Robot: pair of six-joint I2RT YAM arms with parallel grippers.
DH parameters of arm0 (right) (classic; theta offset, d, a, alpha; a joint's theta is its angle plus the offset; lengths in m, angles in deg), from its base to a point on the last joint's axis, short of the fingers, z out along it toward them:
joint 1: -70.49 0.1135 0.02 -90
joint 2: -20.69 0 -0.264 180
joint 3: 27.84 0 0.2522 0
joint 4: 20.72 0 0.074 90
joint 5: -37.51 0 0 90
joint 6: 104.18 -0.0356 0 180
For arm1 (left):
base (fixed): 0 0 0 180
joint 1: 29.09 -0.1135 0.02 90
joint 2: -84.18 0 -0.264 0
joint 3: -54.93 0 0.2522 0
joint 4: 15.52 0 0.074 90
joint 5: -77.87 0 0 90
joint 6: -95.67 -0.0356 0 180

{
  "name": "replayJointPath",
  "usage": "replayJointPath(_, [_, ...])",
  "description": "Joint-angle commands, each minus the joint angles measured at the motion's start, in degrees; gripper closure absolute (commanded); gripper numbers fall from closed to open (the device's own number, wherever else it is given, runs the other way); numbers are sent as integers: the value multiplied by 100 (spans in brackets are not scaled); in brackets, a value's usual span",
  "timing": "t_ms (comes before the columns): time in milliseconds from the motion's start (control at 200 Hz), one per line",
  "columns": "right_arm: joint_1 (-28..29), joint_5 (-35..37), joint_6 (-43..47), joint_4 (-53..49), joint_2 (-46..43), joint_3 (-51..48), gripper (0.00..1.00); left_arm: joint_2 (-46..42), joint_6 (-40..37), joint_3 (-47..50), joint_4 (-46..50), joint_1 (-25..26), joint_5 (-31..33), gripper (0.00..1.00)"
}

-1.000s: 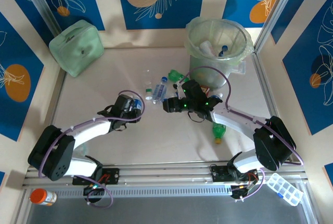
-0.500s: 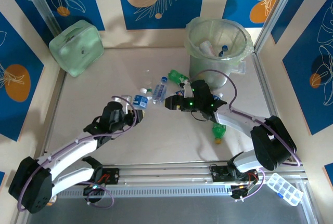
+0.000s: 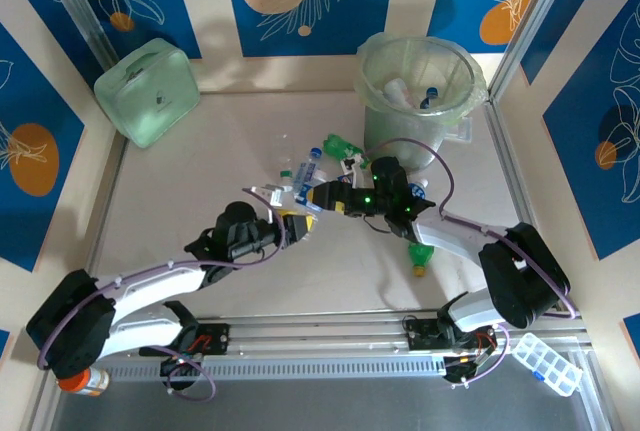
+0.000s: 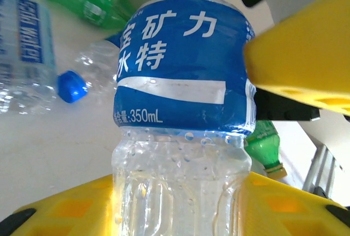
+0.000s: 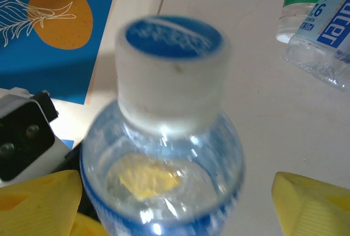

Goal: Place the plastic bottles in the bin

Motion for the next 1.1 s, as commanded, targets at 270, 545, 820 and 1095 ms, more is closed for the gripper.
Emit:
replayJointPath(270, [-4,16,-130,358,-545,-289,30,403,50,-383,-749,227,208,53])
replayJointPath(545, [-15,-120,-349,1100,-736,-606,27,446,49,-438,-815,281,518,53])
replayJointPath(820, [84,-157,-209,1267,-968,-692,36,528,-34,-533,-729,300,521,52])
replayJointPath(1095, [87,25,3,1010,-1087,-692,44,70,-347,-535,-200,324,559,28])
